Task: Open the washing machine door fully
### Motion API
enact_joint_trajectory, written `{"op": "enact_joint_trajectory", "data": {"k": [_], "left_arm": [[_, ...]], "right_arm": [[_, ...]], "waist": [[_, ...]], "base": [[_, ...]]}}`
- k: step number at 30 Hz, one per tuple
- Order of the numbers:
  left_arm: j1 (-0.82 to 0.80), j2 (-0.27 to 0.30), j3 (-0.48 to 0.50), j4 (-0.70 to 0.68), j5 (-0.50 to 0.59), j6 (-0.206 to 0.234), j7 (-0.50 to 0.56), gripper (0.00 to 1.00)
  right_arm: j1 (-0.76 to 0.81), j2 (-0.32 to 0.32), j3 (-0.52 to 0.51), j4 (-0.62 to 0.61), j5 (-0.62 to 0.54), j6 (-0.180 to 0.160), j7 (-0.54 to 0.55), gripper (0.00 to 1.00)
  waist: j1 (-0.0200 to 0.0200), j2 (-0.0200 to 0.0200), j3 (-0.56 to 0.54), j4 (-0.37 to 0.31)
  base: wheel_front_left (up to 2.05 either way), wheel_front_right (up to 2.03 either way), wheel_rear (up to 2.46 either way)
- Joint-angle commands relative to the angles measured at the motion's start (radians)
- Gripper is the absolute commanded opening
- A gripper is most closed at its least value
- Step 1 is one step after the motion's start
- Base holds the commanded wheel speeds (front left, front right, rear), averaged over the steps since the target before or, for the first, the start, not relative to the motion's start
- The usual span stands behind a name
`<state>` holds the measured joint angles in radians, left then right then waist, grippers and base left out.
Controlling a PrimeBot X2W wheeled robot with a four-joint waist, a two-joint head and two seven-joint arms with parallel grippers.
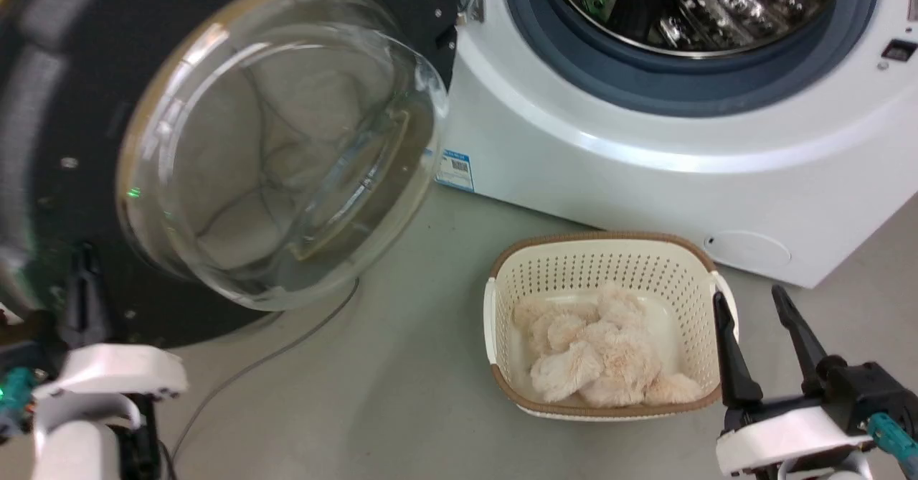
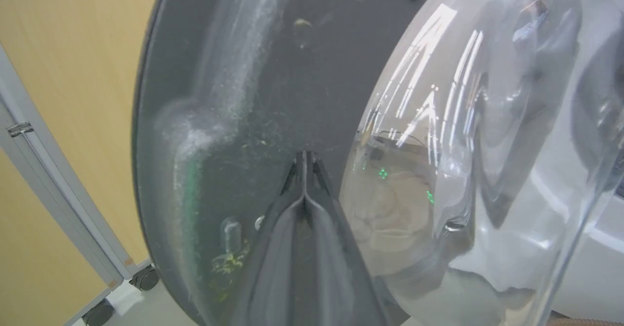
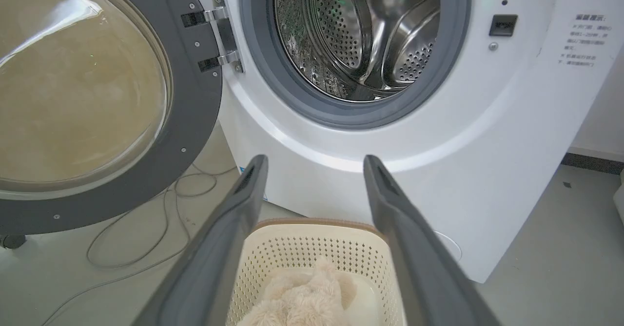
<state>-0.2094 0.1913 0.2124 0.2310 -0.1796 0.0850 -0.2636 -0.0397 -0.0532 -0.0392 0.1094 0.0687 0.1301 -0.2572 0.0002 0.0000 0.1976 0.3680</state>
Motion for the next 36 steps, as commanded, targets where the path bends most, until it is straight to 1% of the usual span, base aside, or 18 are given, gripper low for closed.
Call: {"op": "enact_joint_trajectory", "data": {"k": [1,6,11,15,27,28,36], "left_arm": [[-0.023,0.012,0.014,0.007,-0.004,0.001,0.002,0.0],[-0.083,0.035,0.069,0.069,-0.003,-0.002,0.002,0.0],[-0.162,0.092,0.125,0.176,-0.013,-0.035,0.002,0.0],[-0.219,0.116,0.152,0.23,-0.008,-0.047,0.002,0.0],[-0.343,0.165,0.163,0.389,0.021,-0.066,0.002,0.0],[-0.362,0.174,0.166,0.425,0.023,-0.067,0.002,0.0],[-0.388,0.194,0.168,0.477,0.035,-0.081,0.002,0.0]], "right_arm": [[-0.019,0.003,0.0,-0.005,-0.009,0.001,-0.005,1.0],[-0.041,0.003,-0.008,-0.004,-0.027,0.001,-0.005,1.0],[-0.059,0.003,-0.011,-0.004,-0.042,0.001,-0.005,1.0],[-0.07,0.003,-0.014,-0.005,-0.054,0.001,-0.005,1.0],[-0.089,0.003,-0.017,-0.004,-0.07,0.001,-0.005,1.0],[-0.09,0.003,-0.02,-0.005,-0.071,0.001,-0.005,1.0],[-0.08,0.003,-0.027,0.001,-0.064,0.001,-0.005,1.0]], "waist": [[-0.0002,0.0,0.016,-0.008],[-0.0002,0.0,0.051,-0.019],[-0.0002,0.0,0.079,-0.029],[-0.0002,0.0,0.092,-0.035],[-0.0002,0.0,0.107,-0.053],[-0.0002,0.0,0.105,-0.059],[-0.0002,0.0,0.079,-0.066]], "base": [[0.0,0.0,0.0],[0.0,0.0,0.0],[0.0,0.0,0.0],[0.0,0.0,0.0],[0.0,0.0,0.0],[0.0,0.0,0.0],[0.0,0.0,0.0]]}}
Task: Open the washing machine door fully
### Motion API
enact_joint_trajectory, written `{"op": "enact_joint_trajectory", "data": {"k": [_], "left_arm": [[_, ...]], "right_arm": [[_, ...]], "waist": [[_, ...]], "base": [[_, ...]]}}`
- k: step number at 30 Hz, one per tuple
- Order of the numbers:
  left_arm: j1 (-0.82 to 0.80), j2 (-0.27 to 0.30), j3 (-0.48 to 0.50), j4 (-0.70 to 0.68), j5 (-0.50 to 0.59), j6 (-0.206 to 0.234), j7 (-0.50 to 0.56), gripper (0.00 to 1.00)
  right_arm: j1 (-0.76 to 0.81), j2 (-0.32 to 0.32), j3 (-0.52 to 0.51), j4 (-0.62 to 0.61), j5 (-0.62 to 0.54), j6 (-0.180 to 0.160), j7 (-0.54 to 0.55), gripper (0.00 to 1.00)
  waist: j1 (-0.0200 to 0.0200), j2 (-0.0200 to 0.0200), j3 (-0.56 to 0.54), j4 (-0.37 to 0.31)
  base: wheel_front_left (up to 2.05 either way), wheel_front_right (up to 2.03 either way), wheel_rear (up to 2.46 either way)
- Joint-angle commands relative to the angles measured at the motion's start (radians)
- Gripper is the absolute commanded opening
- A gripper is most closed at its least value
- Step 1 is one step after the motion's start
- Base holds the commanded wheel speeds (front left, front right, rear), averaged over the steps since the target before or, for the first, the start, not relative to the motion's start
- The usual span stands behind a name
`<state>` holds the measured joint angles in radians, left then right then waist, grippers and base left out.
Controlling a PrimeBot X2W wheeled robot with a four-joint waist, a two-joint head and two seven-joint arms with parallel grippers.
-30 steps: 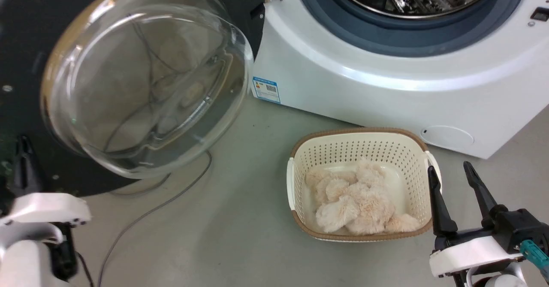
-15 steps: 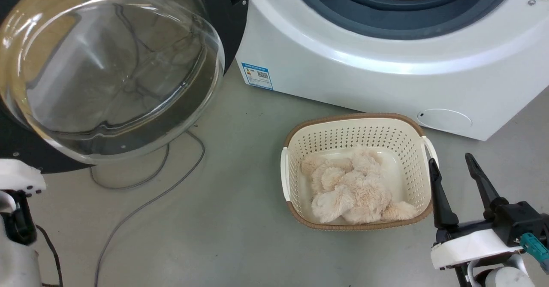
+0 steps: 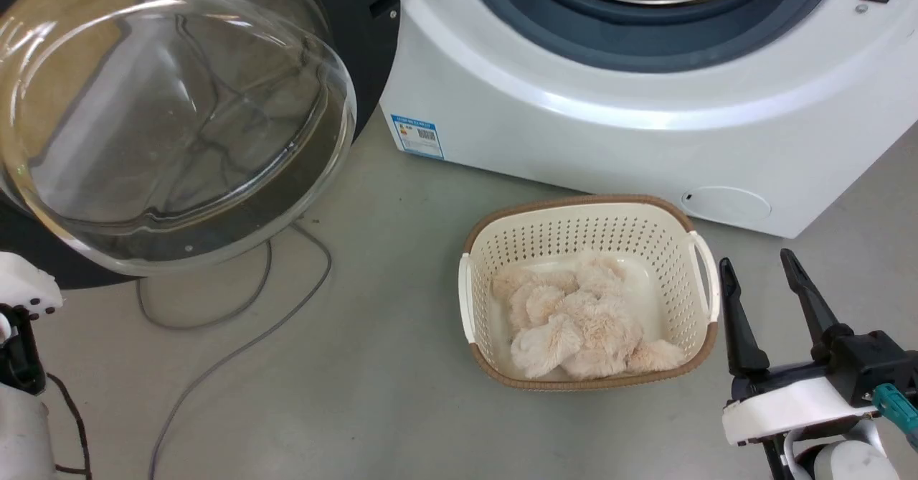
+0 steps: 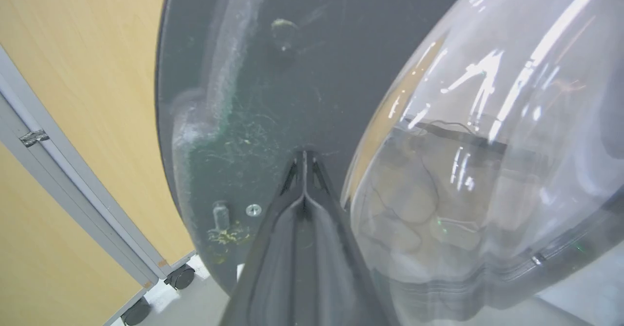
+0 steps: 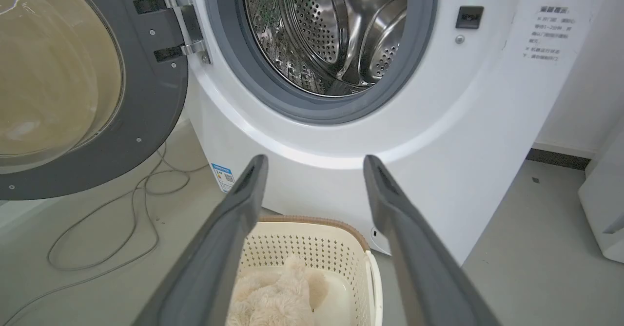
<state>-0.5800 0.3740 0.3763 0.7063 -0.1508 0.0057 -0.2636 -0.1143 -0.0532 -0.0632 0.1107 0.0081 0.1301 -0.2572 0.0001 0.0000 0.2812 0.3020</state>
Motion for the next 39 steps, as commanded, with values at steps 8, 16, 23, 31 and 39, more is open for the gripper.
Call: {"op": "enact_joint_trajectory", "data": {"k": [8,16,23,31,39], "left_arm": [[0.033,-0.013,0.028,-0.066,0.011,-0.031,0.002,0.0],[0.136,-0.071,0.018,-0.202,0.045,-0.052,0.002,0.0],[0.256,-0.135,-0.021,-0.365,0.078,-0.077,0.002,0.0],[0.418,-0.224,-0.087,-0.551,0.11,-0.086,0.002,0.0],[0.528,-0.275,-0.165,-0.649,0.113,-0.102,0.002,0.06]], "right_arm": [[0.022,0.003,-0.01,0.006,0.027,0.001,-0.005,1.0],[0.057,0.003,-0.011,0.015,0.057,0.001,-0.005,1.0],[0.093,0.003,-0.019,0.013,0.08,0.001,-0.005,1.0],[0.137,0.003,-0.025,-0.003,0.098,0.001,-0.005,1.0],[0.159,0.003,-0.031,-0.024,0.097,0.001,-0.005,1.0]], "waist": [[-0.0001,0.0,-0.073,0.006],[-0.0001,0.0,-0.149,0.01],[-0.0001,0.0,-0.216,-0.002],[-0.0001,0.0,-0.279,-0.037],[-0.0001,0.0,-0.309,-0.086]], "base": [[0.0,0.0,0.0],[0.0,0.0,0.0],[0.0,0.0,0.0],[0.0,0.0,0.0],[0.0,0.0,0.0]]}}
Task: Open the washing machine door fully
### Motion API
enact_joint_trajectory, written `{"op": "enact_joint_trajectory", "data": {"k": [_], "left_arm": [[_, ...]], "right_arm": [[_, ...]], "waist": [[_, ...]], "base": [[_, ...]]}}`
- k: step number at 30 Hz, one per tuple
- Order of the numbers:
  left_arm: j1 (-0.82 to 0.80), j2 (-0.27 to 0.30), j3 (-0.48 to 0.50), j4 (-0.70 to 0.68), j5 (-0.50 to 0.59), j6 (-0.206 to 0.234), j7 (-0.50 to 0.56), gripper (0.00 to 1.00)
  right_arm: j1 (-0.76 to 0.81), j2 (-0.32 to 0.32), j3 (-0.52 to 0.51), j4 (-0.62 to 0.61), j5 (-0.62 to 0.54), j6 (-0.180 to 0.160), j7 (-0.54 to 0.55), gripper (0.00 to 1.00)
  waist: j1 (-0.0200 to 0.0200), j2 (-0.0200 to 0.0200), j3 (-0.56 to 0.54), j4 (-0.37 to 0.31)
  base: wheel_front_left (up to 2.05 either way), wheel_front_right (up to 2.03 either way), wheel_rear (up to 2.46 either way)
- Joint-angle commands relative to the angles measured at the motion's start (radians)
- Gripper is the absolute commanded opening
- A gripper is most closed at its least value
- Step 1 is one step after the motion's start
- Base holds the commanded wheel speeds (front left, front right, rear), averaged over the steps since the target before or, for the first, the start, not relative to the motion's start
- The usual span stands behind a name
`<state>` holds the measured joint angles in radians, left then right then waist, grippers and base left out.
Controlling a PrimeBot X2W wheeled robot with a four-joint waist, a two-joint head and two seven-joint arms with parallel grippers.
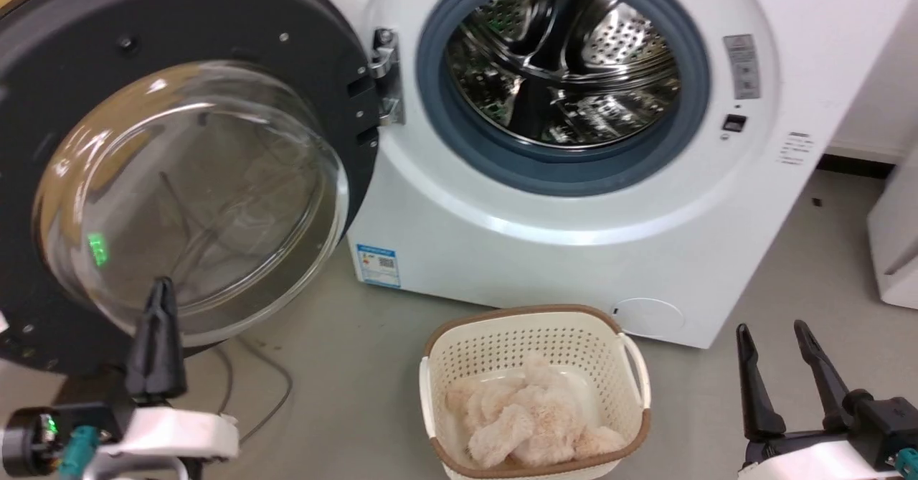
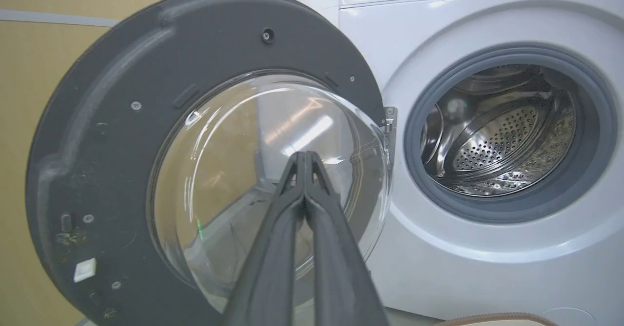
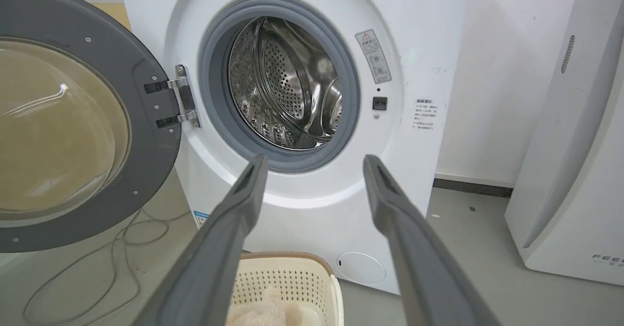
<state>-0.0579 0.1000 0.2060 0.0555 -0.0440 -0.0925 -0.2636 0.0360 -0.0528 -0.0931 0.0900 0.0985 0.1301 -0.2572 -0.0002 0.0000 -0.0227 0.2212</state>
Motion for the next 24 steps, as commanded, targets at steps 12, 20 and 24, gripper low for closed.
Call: {"op": "enact_joint_trajectory", "data": {"k": [12,20,24], "left_arm": [[0.097,-0.036,-0.089,-0.038,-0.009,-0.008,0.002,1.0],[0.122,-0.043,-0.117,-0.022,-0.029,-0.009,0.002,1.0],[0.122,-0.047,-0.131,-0.01,-0.026,-0.007,0.0,0.0]], "right_arm": [[0.022,0.003,0.0,-0.031,0.001,0.001,-0.005,1.0],[0.04,0.003,0.003,-0.042,0.004,0.001,-0.005,1.0],[0.034,0.0,0.004,-0.036,-0.001,0.0,0.0,0.0]], "waist": [[0.0002,0.0,-0.026,-0.116],[0.0002,0.0,-0.028,-0.177],[0.0002,0.0,-0.03,-0.192]], "base": [[0.0,0.0,0.0],[0.0,0.0,0.0],[0.0,0.0,0.0]]}}
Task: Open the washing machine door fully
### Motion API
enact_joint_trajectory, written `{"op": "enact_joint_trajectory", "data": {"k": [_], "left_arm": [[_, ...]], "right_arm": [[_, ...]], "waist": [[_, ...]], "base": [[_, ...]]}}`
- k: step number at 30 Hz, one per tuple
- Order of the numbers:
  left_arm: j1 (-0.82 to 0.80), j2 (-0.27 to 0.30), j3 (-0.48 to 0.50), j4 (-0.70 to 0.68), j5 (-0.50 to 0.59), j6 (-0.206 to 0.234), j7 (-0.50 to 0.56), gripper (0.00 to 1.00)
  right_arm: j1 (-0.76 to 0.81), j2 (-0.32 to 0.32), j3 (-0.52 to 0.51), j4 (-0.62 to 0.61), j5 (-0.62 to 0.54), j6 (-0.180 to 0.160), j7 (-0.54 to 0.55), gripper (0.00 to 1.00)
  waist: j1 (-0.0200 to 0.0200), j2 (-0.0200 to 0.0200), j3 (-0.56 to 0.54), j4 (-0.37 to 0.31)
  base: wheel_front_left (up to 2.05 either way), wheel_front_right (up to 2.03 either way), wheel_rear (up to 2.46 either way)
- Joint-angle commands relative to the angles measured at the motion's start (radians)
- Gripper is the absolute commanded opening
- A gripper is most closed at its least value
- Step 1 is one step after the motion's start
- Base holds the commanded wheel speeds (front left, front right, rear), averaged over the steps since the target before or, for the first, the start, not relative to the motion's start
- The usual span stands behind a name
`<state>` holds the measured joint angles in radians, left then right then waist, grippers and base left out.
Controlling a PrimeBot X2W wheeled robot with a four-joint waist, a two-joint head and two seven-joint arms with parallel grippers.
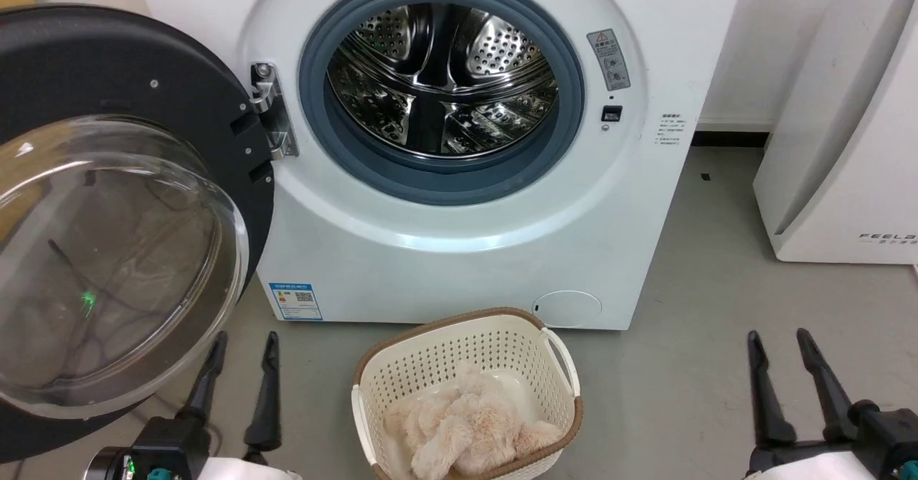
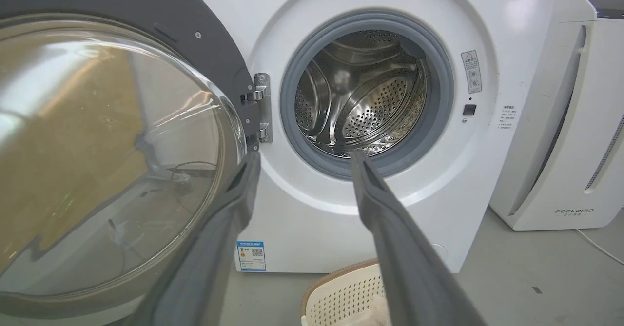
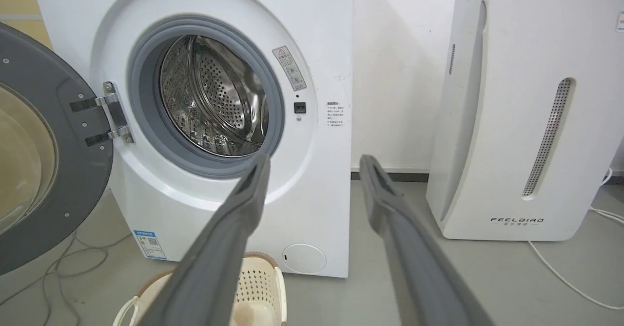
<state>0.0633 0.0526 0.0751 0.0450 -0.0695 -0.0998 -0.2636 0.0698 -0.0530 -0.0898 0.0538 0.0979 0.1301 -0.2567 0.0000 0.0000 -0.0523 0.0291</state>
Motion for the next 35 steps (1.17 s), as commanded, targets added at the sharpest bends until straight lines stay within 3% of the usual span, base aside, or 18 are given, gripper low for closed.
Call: {"op": "enact_joint_trajectory", "data": {"k": [1,35], "left_arm": [[0.0,0.0,0.0,0.0,0.0,0.0,0.0,0.0],[-0.016,-0.001,-0.019,-0.011,0.017,0.025,0.066,0.0]], "right_arm": [[0.0,0.0,0.0,0.0,0.0,0.0,0.0,0.0],[-0.018,0.001,0.022,-0.013,-0.025,0.0,0.065,0.0]], "waist": [[0.0,0.0,0.0,0.0],[0.0,0.0,0.013,-0.008]], "base": [[0.0,0.0,0.0],[0.0,0.0,0.0]]}}
